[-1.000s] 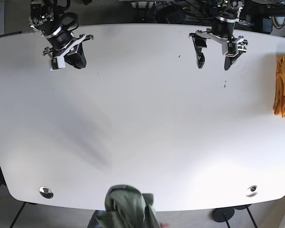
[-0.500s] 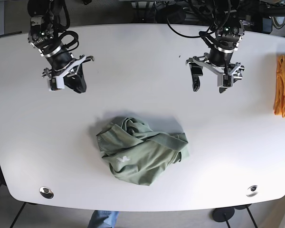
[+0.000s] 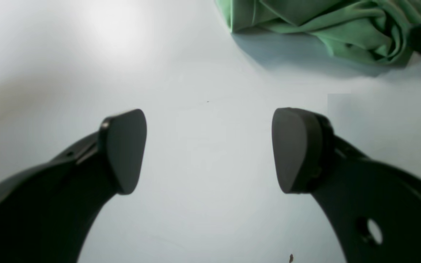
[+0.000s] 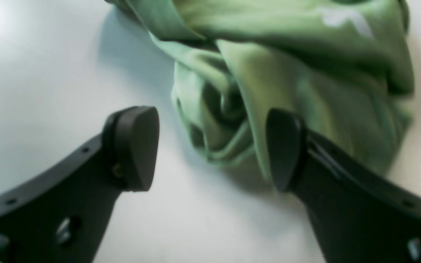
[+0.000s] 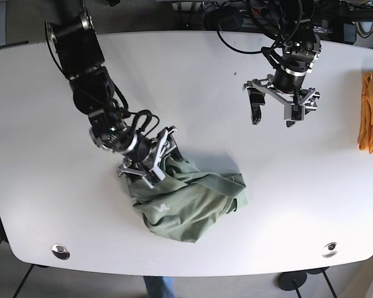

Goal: Fold the T-shirt properly

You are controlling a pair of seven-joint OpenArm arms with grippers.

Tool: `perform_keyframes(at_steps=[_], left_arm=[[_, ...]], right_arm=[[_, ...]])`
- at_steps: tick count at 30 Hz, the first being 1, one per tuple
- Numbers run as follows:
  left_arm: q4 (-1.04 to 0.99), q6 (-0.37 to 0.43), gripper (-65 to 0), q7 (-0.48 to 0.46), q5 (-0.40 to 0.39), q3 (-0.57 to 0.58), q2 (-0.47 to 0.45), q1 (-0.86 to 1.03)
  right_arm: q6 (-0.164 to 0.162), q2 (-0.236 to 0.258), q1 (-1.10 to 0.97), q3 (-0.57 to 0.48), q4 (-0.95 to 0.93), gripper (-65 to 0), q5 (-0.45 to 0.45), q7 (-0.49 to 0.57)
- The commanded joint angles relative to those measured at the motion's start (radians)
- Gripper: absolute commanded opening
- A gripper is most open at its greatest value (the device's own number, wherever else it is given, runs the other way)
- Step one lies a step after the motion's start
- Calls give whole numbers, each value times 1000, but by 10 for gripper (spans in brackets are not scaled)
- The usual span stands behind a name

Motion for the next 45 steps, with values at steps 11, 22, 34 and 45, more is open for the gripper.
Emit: perform_keyframes(at_steps=[11, 22, 34, 45], left_arm=[[17, -3, -146, -20, -10, -6, -12, -8], [-24, -3, -146, -20, -10, -2, -30, -9], [-26, -3, -149, -20, -10, -3, -58, -32], [-24, -1, -150, -20, -16, -166, -108, -37]], right_arm=[[5, -152, 162, 8, -488, -639, -231, 228], [8, -31, -419, 213, 276, -629, -231, 86], [8, -17, -571, 247, 492, -347, -231, 89], [70, -17, -355, 66, 501, -344, -19, -82]])
